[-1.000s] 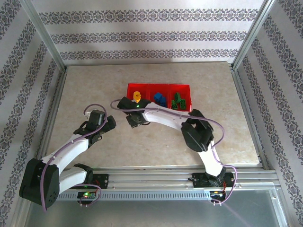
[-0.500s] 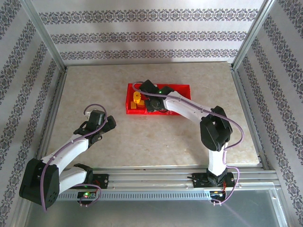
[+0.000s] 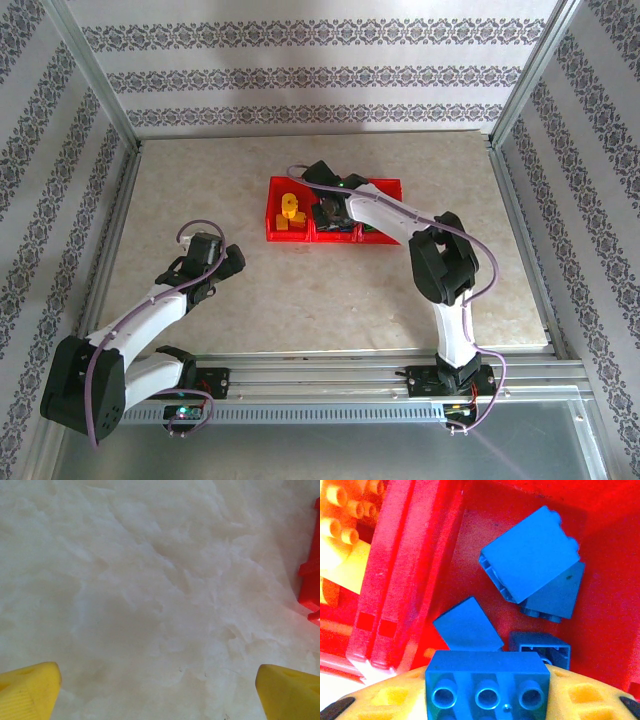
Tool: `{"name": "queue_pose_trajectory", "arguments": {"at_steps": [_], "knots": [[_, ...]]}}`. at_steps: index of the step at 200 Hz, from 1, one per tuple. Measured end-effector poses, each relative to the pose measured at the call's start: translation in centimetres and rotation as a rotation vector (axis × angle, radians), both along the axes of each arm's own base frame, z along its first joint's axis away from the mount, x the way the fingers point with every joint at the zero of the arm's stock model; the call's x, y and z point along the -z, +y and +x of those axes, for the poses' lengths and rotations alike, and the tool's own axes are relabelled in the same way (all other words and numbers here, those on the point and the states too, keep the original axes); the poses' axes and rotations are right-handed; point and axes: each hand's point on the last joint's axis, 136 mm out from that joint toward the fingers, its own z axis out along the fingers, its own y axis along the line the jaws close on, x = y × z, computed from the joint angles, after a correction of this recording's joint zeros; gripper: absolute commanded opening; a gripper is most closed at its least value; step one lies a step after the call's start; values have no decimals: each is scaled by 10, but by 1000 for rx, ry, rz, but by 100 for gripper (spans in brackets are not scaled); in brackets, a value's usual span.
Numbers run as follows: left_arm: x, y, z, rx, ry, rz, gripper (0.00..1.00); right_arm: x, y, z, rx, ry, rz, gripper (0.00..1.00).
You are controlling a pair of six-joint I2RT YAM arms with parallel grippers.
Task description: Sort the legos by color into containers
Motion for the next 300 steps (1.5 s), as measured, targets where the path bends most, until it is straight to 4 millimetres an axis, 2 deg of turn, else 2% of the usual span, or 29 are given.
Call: {"name": "queue_pose_trajectory", "arguments": {"at_steps": [38,75,164,240,269,300], "knots": [[0,0,0,0,0,0,100,1,2,8,-2,-6,-1,44],[0,0,0,0,0,0,100,5,-5,20,13,-12,-19,47],[-2,0,0,0,-6,-2,100,7,-9,40,24,-24,-32,62],[-8,0,1,-1,-29,-8,99,2,-7,43,14,-34,-30,66],[-11,0,1,-1,-39,-10,100,-16,-10,39,14,-59,-13,72],[-15,2,-1,-5,-49,-8,100,-59,-21,27,23,-130,17,81]]}}
